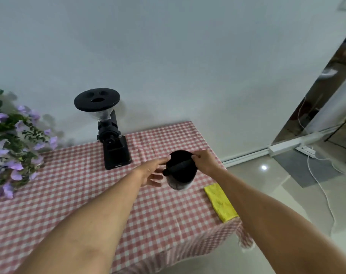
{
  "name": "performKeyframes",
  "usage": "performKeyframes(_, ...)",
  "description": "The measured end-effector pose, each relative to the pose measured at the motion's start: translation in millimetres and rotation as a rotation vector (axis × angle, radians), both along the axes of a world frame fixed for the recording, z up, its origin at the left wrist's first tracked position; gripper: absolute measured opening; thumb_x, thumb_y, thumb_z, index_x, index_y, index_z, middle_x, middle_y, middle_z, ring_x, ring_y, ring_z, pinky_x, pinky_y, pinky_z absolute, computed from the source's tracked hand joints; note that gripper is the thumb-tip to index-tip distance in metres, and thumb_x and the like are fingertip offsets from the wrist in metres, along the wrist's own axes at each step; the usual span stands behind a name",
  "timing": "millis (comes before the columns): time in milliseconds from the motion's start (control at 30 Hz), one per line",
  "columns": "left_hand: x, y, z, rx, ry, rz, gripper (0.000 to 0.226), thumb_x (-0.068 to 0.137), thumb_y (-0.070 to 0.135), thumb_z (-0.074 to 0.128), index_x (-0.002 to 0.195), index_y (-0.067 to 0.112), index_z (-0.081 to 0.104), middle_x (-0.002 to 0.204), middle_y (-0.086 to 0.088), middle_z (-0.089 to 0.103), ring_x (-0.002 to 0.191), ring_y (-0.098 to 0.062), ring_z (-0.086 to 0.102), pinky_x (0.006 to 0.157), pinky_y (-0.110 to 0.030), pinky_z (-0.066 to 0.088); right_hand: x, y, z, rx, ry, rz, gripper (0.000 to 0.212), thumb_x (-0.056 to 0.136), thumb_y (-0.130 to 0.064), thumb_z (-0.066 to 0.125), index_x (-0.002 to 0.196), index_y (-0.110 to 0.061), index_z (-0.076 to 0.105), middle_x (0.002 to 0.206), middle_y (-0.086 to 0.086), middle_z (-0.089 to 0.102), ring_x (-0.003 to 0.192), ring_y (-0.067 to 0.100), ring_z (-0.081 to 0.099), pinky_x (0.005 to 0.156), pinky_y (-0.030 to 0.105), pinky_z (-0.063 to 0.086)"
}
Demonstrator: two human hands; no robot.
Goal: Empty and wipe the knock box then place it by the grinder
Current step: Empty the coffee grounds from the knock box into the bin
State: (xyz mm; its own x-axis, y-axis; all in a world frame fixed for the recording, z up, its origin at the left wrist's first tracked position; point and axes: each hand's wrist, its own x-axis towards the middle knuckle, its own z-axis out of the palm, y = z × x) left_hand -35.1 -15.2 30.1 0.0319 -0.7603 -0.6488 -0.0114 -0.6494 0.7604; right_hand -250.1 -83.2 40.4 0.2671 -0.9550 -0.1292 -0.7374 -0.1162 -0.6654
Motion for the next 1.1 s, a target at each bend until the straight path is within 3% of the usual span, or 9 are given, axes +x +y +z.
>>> performKeyframes(100,-25.7,-9.6,9.2,-0.005,0.089,-0.070,0.073,0.072,0.068,0.074,0.128,0.024,0.057,0.128,-0.014,0.060,0.120,-0.036,0.059,0.095,-0.056,0.055,-28.3,-1.2,11.5,-0.040,-0.009,-0.020,0.027,0.093,-0.010,0.053,0.068,-0.006,0.060,0.063,0.005,0.054,0.069,0.019,0.051,0.061,0.033,0.034)
performKeyframes(200,-58.7,-17.8,16.1,-0.010,0.205,-0.104,0.055,0.081,0.056,0.072,0.122,0.021,0.058,0.127,-0.020,0.060,0.114,-0.040,0.063,0.100,-0.058,0.052,-59.8,-5.1,20.0,-0.041,-0.048,-0.035,0.021,0.092,-0.012,0.055,0.092,-0.001,0.073,0.082,0.018,0.072,0.076,0.027,0.063,0.072,0.037,0.049)
performKeyframes(267,-80.4,-21.2,21.4,-0.003,0.259,-0.127,0.048,0.082,0.048,0.072,0.119,0.019,0.059,0.120,-0.020,0.061,0.103,-0.039,0.067,0.094,-0.055,0.055,-80.3,-9.0,25.5,-0.034,-0.102,-0.056,0.022,0.092,-0.013,0.056,0.098,-0.002,0.075,0.085,0.018,0.073,0.077,0.029,0.067,0.076,0.038,0.053)
performKeyframes(400,-123.3,-36.4,25.3,-0.064,0.260,-0.148,0.051,0.082,0.043,0.074,0.124,0.018,0.060,0.112,-0.018,0.062,0.087,-0.036,0.071,0.075,-0.048,0.061,-128.8,-16.5,35.9,0.093,-0.373,-0.162,0.026,0.091,-0.019,0.067,0.115,-0.008,0.072,0.089,0.006,0.069,0.074,0.016,0.062,0.070,0.033,0.054)
performKeyframes(500,-159.7,-55.5,26.5,-0.095,0.225,-0.168,0.057,0.076,0.042,0.079,0.123,0.017,0.060,0.113,-0.022,0.062,0.089,-0.039,0.070,0.076,-0.048,0.061,-178.9,-25.3,34.8,0.252,-0.466,-0.204,0.046,0.088,-0.035,0.072,0.128,-0.015,0.061,0.102,0.006,0.070,0.079,0.018,0.063,0.066,0.028,0.052)
performKeyframes(633,-207.8,-84.2,22.3,-0.120,0.267,-0.163,0.069,0.062,0.042,0.082,0.123,0.015,0.060,0.120,-0.026,0.062,0.093,-0.042,0.069,0.083,-0.053,0.060,-241.1,-34.2,17.5,0.460,-0.540,-0.205,0.055,0.088,-0.036,0.072,0.135,-0.012,0.056,0.099,0.013,0.060,0.070,0.021,0.059,0.062,0.030,0.053)
performKeyframes(800,-268.6,-112.6,10.1,-0.108,0.297,-0.179,0.081,0.049,0.042,0.086,0.119,0.012,0.059,0.115,-0.026,0.062,0.094,-0.044,0.068,0.099,-0.060,0.052,-301.3,-40.5,4.3,0.526,-0.658,-0.238,0.033,0.093,-0.030,0.066,0.123,-0.015,0.064,0.101,0.019,0.061,0.082,0.032,0.066,0.074,0.039,0.058)
performKeyframes(933,-305.2,-128.4,2.2,-0.073,0.306,-0.255,0.089,0.053,0.047,0.085,0.130,0.013,0.058,0.111,-0.023,0.066,0.083,-0.040,0.073,0.083,-0.051,0.060,-342.7,-52.8,-2.6,0.506,-0.660,-0.281,0.035,0.090,-0.032,0.071,0.119,-0.014,0.067,0.101,0.018,0.067,0.087,0.035,0.068,0.076,0.040,0.059)
performKeyframes(1100,-330.1,-154.1,-3.8,-0.044,0.362,-0.294,0.080,0.058,0.052,0.083,0.127,0.016,0.063,0.103,-0.019,0.071,0.092,-0.036,0.072,0.096,-0.058,0.053,-375.2,-76.1,-11.4,0.481,-0.656,-0.312,0.033,0.088,-0.028,0.072,0.119,-0.015,0.068,0.098,0.017,0.070,0.084,0.033,0.070,0.077,0.039,0.059)
